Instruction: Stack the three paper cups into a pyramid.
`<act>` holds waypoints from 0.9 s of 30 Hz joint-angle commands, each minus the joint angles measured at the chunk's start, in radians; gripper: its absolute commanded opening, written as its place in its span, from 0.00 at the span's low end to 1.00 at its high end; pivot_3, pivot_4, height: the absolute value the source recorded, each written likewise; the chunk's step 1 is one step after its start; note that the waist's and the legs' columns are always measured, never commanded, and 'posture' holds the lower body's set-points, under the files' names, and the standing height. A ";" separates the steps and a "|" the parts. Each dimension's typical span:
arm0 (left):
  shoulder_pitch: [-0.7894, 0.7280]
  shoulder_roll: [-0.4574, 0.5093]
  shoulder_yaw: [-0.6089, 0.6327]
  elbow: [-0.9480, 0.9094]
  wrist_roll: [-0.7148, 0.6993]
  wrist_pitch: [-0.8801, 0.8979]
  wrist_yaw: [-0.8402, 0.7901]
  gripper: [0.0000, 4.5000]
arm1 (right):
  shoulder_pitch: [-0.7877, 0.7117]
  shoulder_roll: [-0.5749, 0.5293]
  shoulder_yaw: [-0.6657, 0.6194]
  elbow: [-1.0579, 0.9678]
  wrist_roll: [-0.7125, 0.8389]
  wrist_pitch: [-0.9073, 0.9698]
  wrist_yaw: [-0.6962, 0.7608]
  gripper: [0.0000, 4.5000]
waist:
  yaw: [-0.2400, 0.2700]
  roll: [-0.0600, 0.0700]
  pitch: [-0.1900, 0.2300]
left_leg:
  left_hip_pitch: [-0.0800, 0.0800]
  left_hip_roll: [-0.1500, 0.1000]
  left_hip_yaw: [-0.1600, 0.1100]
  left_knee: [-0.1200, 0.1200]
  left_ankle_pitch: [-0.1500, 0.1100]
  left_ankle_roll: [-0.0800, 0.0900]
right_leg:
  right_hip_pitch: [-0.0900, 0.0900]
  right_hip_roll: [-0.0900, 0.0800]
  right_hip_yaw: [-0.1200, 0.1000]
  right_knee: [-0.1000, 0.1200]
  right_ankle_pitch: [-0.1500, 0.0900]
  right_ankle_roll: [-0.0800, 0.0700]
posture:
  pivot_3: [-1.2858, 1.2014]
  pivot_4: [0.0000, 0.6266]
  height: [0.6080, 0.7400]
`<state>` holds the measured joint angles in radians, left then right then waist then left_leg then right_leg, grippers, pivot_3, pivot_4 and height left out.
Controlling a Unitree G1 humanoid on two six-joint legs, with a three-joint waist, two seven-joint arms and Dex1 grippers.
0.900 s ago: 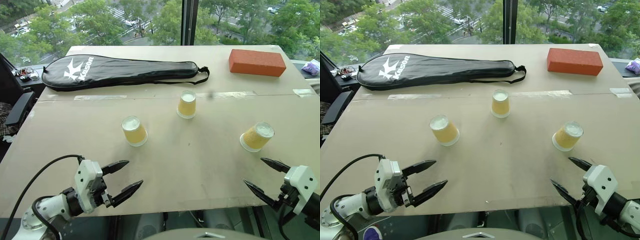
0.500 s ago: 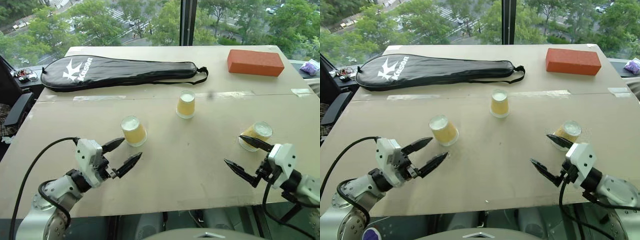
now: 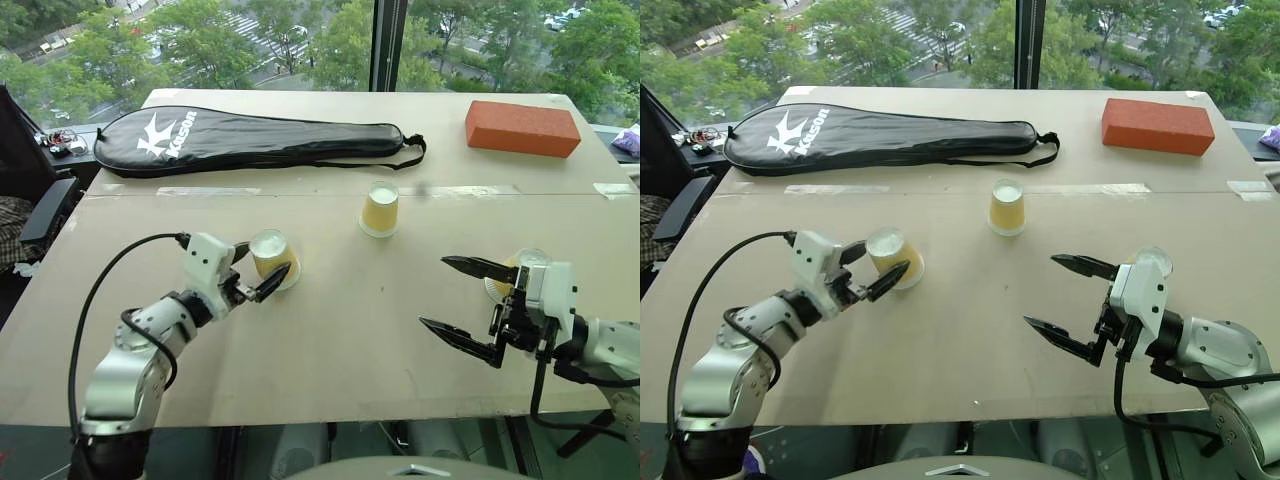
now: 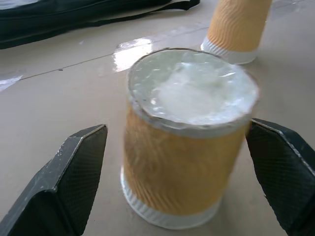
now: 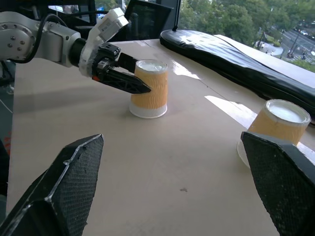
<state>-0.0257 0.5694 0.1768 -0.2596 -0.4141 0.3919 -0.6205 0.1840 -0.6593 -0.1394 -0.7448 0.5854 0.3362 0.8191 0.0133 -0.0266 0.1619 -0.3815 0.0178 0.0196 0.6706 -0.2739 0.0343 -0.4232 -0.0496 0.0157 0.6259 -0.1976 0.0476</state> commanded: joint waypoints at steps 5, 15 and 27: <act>-0.063 -0.002 -0.039 0.067 0.004 -0.092 -0.105 0.54 | 0.071 0.010 -0.029 -0.068 -0.031 -0.037 -0.047 1.00 | 0.000 0.000 0.000 | 0.000 0.001 0.000 0.000 0.000 0.000 | 0.000 0.000 0.000 0.000 0.000 0.000 | 0.52 0.24 1.00; -0.198 -0.056 -0.203 0.070 0.013 -0.085 -0.212 0.50 | 0.146 0.029 -0.031 -0.079 -0.087 -0.061 -0.109 1.00 | -0.001 0.000 0.000 | 0.000 0.000 0.000 0.001 0.000 0.000 | 0.001 0.000 0.000 0.000 0.000 0.000 | 0.52 0.24 1.00; -0.292 -0.160 -0.332 0.134 0.079 -0.102 -0.218 0.50 | 0.209 0.045 -0.037 -0.149 -0.122 -0.050 -0.172 1.00 | -0.005 0.000 0.000 | 0.000 -0.001 -0.001 0.001 0.000 0.000 | 0.001 0.001 0.000 0.000 0.000 0.000 | 0.52 0.24 1.00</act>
<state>-0.3111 0.4036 -0.1709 -0.1159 -0.3435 0.3166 -0.8448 0.3881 -0.6148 -0.1501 -0.8431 0.4655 0.2958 0.6591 0.0088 -0.0268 0.1617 -0.3811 0.0167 0.0186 0.6714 -0.2738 0.0344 -0.4220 -0.0481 0.0158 0.6261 -0.1980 0.0483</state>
